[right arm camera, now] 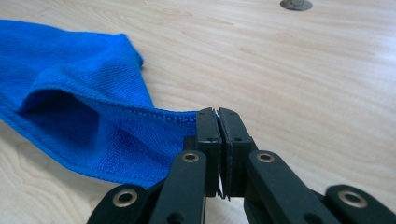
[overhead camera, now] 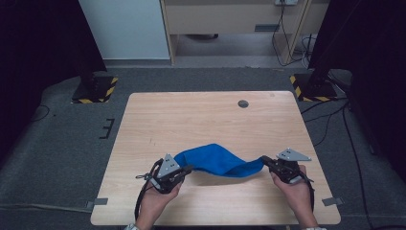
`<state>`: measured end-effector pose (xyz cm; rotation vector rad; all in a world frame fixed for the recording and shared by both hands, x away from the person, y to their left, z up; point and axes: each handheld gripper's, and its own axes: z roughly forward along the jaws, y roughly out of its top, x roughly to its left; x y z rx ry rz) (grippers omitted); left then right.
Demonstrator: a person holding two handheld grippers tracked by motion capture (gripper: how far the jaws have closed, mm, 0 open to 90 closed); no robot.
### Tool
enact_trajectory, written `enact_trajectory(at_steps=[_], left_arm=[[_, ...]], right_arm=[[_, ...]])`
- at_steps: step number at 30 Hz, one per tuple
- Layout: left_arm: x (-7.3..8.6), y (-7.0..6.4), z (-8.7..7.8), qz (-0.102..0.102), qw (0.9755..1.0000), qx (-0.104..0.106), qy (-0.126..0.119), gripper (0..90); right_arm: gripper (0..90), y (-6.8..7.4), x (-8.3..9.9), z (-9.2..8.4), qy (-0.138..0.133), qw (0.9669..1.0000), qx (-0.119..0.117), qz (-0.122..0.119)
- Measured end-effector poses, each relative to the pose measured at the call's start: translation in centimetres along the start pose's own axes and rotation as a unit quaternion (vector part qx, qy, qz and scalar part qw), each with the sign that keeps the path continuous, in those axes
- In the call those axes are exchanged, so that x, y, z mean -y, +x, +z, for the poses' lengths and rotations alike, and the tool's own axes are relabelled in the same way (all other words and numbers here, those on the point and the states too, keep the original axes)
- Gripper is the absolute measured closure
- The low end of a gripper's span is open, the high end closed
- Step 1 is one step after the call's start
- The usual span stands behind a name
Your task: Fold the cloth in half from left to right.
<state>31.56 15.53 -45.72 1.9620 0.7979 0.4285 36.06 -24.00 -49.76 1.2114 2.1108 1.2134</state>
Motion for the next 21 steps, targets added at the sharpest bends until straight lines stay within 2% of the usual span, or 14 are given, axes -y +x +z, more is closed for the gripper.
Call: enact_trajectory(at_steps=[2,4,6,11,15,19,21], left_arm=[[-0.5,0.1,0.1,0.004,1.0000,0.000,0.000,90.0],[-0.9,0.8,0.9,0.011,0.9998,-0.007,0.012,90.0],[-0.9,2.2,2.3,-0.003,0.9996,-0.008,0.026,90.0],[-0.2,5.2,5.9,-0.016,0.9974,-0.016,0.068,90.0],[0.8,5.9,6.8,-0.027,0.9976,-0.004,0.064,90.0],[1.6,5.8,6.4,-0.028,0.9982,0.001,0.054,88.9],[1.7,5.7,6.0,-0.027,0.9986,-0.001,0.046,83.8]], right_arm=[[87.9,-0.4,-0.5,0.0,0.002,1.0000,0.002,-0.003],[87.9,-0.9,-0.9,0.3,0.007,0.9999,0.006,-0.008],[87.8,-1.4,-0.9,0.8,0.016,0.9998,0.009,-0.007],[87.8,-2.3,-0.1,2.6,0.046,0.9988,0.013,-0.002],[87.5,-2.3,0.3,3.1,0.054,0.9984,0.015,-0.005],[87.0,-2.2,0.9,3.0,0.060,0.9981,0.013,-0.007],[86.0,-2.2,1.1,3.0,0.060,0.9981,0.014,-0.006]])
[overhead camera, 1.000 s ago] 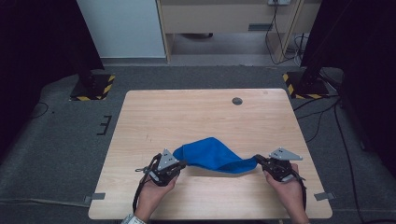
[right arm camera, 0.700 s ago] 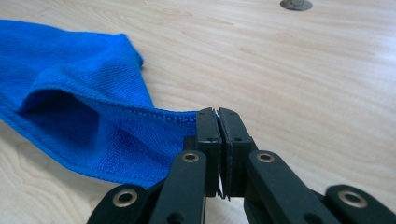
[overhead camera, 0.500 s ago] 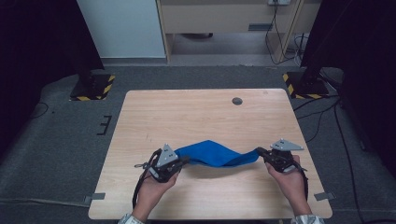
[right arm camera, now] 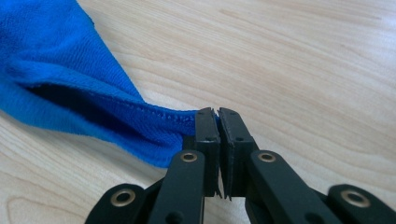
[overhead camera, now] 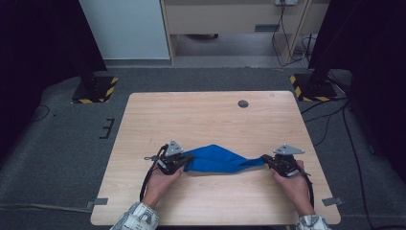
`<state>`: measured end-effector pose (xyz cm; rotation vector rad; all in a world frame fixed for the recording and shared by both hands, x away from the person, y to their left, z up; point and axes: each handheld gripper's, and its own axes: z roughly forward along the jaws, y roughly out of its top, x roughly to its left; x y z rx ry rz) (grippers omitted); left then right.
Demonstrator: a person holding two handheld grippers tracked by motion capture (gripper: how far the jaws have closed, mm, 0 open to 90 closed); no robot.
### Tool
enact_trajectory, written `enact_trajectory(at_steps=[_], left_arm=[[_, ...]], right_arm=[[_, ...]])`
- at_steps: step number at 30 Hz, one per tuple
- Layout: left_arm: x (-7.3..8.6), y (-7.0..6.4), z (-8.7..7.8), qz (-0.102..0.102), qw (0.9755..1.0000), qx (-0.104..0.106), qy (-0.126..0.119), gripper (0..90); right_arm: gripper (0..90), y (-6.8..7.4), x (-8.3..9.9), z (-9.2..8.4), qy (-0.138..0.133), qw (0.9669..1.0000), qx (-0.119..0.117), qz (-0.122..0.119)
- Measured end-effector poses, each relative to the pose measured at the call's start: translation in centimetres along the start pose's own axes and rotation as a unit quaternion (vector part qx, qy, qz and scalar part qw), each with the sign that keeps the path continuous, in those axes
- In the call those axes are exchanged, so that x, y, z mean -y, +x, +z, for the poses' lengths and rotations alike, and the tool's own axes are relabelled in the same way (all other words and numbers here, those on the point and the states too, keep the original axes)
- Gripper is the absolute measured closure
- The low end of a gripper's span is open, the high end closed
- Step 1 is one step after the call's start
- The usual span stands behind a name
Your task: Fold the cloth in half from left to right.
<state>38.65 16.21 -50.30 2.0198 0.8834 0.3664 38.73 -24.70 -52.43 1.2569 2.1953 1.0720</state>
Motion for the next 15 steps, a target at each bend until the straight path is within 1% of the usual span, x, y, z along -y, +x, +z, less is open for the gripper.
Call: enact_trajectory(at_steps=[1,2,3,4,6,7,10,12,15], left_arm=[[0.1,0.0,-0.2,-0.003,1.0000,-0.002,-0.006,78.2],[0.3,0.0,-0.4,-0.008,0.9999,-0.003,-0.012,74.4],[0.6,0.0,-0.7,-0.014,0.9998,-0.002,-0.017,73.0],[0.7,0.0,-0.7,-0.015,0.9997,-0.001,-0.017,69.6],[0.8,-0.1,-1.1,-0.006,0.9998,0.000,-0.018,65.6],[0.9,-0.2,-1.2,-0.006,0.9998,0.001,-0.020,64.8],[0.8,-0.5,-1.2,-0.001,0.9997,-0.001,-0.023,58.8],[0.7,-0.8,-1.3,0.003,0.9997,-0.003,-0.024,58.7],[0.7,-0.9,-1.4,0.015,0.9997,-0.008,-0.020,58.3]], right_arm=[[84.7,0.1,0.1,0.0,0.002,1.0000,0.000,0.002],[82.4,0.1,0.2,0.0,0.002,1.0000,0.001,0.003],[80.9,0.1,0.3,-0.1,0.003,1.0000,0.001,0.003],[79.6,0.2,0.5,-0.2,0.004,1.0000,0.003,0.001],[77.3,0.1,0.7,-0.3,0.004,1.0000,0.004,0.003],[76.0,0.1,0.8,-0.4,0.002,0.9999,0.005,0.009],[73.3,0.1,1.0,-0.4,0.008,0.9999,0.002,0.010],[71.9,0.3,1.1,-0.2,0.010,0.9999,0.006,0.006],[70.6,0.5,1.1,-0.3,0.011,0.9999,0.006,0.002]])
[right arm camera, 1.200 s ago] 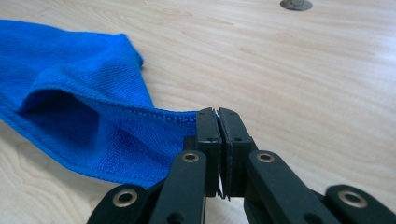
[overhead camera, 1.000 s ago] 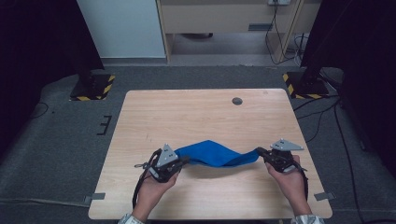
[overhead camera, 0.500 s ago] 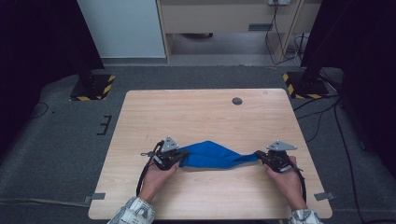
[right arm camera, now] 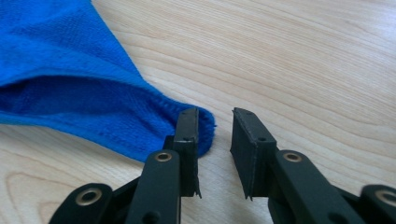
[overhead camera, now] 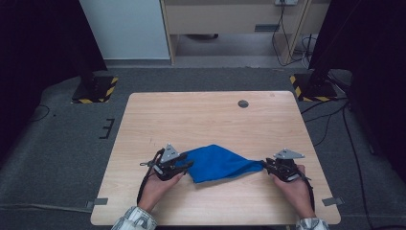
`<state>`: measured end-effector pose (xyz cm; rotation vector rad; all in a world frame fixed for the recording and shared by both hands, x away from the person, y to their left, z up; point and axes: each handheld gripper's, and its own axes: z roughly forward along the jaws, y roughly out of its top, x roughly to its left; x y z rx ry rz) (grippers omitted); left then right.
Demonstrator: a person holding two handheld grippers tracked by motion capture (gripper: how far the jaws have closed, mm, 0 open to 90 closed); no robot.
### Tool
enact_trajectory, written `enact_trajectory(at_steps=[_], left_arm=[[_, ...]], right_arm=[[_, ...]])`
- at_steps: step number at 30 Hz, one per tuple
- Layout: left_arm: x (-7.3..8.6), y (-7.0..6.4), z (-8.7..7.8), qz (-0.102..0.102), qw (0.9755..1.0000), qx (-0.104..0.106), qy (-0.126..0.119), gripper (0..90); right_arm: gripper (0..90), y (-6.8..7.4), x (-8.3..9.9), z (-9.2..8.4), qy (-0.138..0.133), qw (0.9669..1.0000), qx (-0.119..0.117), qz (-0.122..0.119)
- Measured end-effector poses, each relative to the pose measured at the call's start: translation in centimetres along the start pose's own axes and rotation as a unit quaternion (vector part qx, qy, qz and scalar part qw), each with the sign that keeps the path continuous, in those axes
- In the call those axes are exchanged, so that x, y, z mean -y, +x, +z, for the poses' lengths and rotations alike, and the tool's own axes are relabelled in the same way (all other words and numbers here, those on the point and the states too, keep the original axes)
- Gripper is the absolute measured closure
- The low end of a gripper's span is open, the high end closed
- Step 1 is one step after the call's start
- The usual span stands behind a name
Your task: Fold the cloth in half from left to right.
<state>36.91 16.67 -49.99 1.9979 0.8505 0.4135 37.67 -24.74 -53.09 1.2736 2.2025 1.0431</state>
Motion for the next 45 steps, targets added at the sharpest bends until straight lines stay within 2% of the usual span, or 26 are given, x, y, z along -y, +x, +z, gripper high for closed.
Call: enact_trajectory(at_steps=[8,10,12,17,20,24,28,35,37,40,45], left_arm=[[0.7,-0.4,-1.2,0.032,0.9992,-0.018,0.013,54.4],[1.1,-0.4,-1.5,0.041,0.9986,-0.029,0.019,58.3],[1.5,-0.4,-1.5,0.040,0.9982,-0.031,0.031,58.3],[2.1,-0.8,-1.0,0.066,0.9945,-0.051,0.063,51.5],[2.5,-1.1,-0.9,0.081,0.9923,-0.055,0.076,49.2],[2.6,-1.6,-0.6,0.098,0.9903,-0.053,0.082,47.6],[2.7,-1.9,-0.2,0.105,0.9889,-0.050,0.092,45.7],[3.0,-2.1,-1.4,0.111,0.9885,-0.048,0.091,44.9],[2.9,-2.3,-1.1,0.117,0.9875,-0.048,0.094,43.6],[3.1,-2.7,-0.6,0.141,0.9841,-0.040,0.100,43.5],[3.0,-3.1,0.1,0.146,0.9838,-0.035,0.098,40.7]], right_arm=[[66.2,0.5,0.0,-0.7,-0.006,1.0000,0.003,0.002],[65.1,0.4,0.1,-0.9,-0.008,1.0000,0.002,0.001],[62.5,0.5,0.1,-1.0,-0.010,0.9999,0.002,0.004],[53.3,0.6,0.1,-1.2,-0.013,0.9999,0.003,0.010],[49.5,0.6,0.0,-1.6,-0.018,0.9997,0.007,0.011],[48.2,0.5,0.1,-2.0,-0.024,0.9995,0.010,0.016],[47.9,0.4,0.1,-2.1,-0.027,0.9994,0.010,0.020],[47.6,0.1,0.1,-2.3,-0.032,0.9990,0.012,0.028],[47.6,0.0,0.2,-2.3,-0.031,0.9991,0.014,0.028],[47.6,0.0,0.1,-2.4,-0.035,0.9989,0.014,0.029],[47.7,0.1,-0.1,-2.5,-0.040,0.9987,0.015,0.028]])
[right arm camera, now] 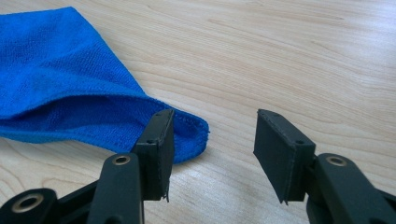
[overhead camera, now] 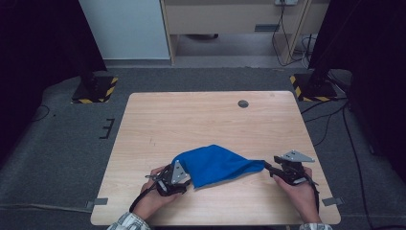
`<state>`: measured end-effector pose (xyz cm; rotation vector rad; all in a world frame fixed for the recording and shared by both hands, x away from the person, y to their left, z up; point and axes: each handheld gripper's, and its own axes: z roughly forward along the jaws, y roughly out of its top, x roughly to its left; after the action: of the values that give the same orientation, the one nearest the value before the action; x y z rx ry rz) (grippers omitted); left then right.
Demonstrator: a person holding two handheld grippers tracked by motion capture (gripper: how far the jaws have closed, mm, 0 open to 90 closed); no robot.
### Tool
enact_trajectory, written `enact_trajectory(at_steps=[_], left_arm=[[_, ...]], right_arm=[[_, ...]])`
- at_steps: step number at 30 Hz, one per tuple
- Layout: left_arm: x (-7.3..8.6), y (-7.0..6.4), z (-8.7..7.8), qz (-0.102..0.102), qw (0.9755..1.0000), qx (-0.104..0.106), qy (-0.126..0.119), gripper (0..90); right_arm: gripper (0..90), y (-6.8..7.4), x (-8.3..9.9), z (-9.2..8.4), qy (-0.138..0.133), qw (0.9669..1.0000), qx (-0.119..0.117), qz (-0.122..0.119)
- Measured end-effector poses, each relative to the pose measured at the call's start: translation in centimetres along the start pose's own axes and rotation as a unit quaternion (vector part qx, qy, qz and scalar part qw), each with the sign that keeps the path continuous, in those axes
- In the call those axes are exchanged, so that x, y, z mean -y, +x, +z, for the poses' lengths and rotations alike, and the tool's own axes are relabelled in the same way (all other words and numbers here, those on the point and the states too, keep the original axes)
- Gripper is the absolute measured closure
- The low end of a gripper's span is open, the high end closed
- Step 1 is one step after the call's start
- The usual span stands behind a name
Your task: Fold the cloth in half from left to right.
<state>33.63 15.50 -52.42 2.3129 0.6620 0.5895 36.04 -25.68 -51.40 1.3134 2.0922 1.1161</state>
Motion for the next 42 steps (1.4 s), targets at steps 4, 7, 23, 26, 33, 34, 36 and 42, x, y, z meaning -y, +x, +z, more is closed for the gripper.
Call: enact_trajectory(at_steps=[4,7,23,26,33,34,36,42], left_arm=[[-0.5,0.1,0.3,-0.011,0.9998,-0.008,-0.010,38.6],[-0.9,0.2,0.6,-0.014,0.9997,-0.012,-0.014,38.5],[-1.3,-0.8,1.5,-0.045,0.9962,0.074,-0.013,46.8],[-1.4,-0.8,1.6,-0.053,0.9946,0.088,-0.015,58.9],[-1.6,-0.5,1.7,-0.067,0.9918,0.108,-0.014,82.4],[-1.7,-0.5,1.6,-0.067,0.9919,0.107,-0.014,83.0],[-1.8,-0.4,1.3,-0.070,0.9920,0.102,-0.024,84.2],[-2.5,0.7,-0.1,-0.101,0.9882,0.093,-0.069,84.8]], right_arm=[[47.7,0.1,0.0,0.1,0.000,1.0000,-0.001,-0.001],[47.8,0.2,-0.1,0.0,-0.001,1.0000,-0.002,-0.002],[50.0,0.5,-0.1,0.2,-0.002,0.9999,-0.006,-0.008],[50.4,0.5,-0.1,0.2,0.000,0.9999,-0.007,-0.009],[51.5,0.7,0.0,0.3,0.003,0.9999,-0.007,-0.010],[51.6,0.7,0.0,0.3,0.003,0.9999,-0.007,-0.010],[52.8,0.7,-0.1,0.3,0.000,0.9999,-0.008,-0.011],[55.1,1.3,0.2,0.8,0.014,0.9992,-0.023,-0.028]])
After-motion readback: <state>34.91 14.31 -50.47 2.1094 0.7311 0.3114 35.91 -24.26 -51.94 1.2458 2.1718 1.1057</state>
